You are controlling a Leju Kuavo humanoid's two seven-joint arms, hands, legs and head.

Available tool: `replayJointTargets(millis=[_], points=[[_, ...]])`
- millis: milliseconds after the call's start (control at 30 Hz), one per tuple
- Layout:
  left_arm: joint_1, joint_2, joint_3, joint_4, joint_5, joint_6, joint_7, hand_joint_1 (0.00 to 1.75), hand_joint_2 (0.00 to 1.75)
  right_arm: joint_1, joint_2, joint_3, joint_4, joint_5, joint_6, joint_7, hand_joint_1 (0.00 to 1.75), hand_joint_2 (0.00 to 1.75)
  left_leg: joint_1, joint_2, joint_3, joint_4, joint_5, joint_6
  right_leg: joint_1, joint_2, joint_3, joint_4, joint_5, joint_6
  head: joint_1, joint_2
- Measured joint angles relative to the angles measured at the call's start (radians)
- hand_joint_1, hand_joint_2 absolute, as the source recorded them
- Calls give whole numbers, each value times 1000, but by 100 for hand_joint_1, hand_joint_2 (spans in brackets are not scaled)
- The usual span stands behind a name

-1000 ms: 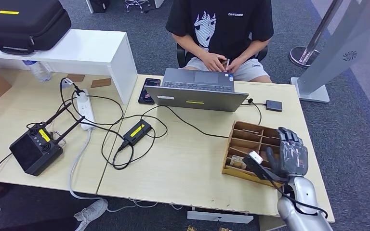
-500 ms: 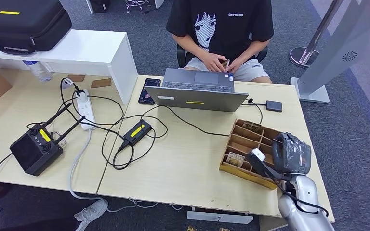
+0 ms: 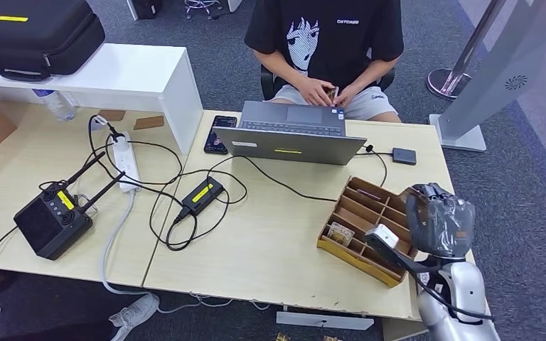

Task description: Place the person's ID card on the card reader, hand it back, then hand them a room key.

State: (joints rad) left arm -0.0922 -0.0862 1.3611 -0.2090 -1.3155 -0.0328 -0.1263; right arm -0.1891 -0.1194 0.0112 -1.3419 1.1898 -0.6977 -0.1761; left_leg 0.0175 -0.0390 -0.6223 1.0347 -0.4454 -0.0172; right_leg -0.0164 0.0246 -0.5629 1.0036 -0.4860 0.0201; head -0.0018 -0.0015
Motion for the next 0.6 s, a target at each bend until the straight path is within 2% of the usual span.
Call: replayJointTargets(millis=[167, 300, 433, 600], points=[[0, 0, 0, 0, 4, 0, 0, 0, 175, 12, 31, -15, -127, -13, 0, -38, 175, 175, 0, 0, 0, 0, 0, 0, 0, 0, 0, 0, 0, 0, 0, 0], [-1, 0, 0, 0, -1, -1, 0, 0, 175, -25, 30, 35, -169, -53, 6, 38, 175, 175, 0, 2, 0, 0, 0, 0, 0, 1, 0, 0, 1, 0, 0, 0], [-3, 2, -6, 0, -18, -7, 0, 0, 175, -149, 11, 142, -115, -116, 68, 93, 175, 175, 0, 6, 0, 0, 1, 0, 0, 5, -1, 0, 3, -1, 0, 0], [-4, 4, -24, 0, -37, -19, 0, 0, 175, -377, 0, 246, 57, -278, 181, 111, 175, 175, 0, 5, 0, 0, 5, 0, 0, 5, -1, 1, 5, 0, 0, 0]])
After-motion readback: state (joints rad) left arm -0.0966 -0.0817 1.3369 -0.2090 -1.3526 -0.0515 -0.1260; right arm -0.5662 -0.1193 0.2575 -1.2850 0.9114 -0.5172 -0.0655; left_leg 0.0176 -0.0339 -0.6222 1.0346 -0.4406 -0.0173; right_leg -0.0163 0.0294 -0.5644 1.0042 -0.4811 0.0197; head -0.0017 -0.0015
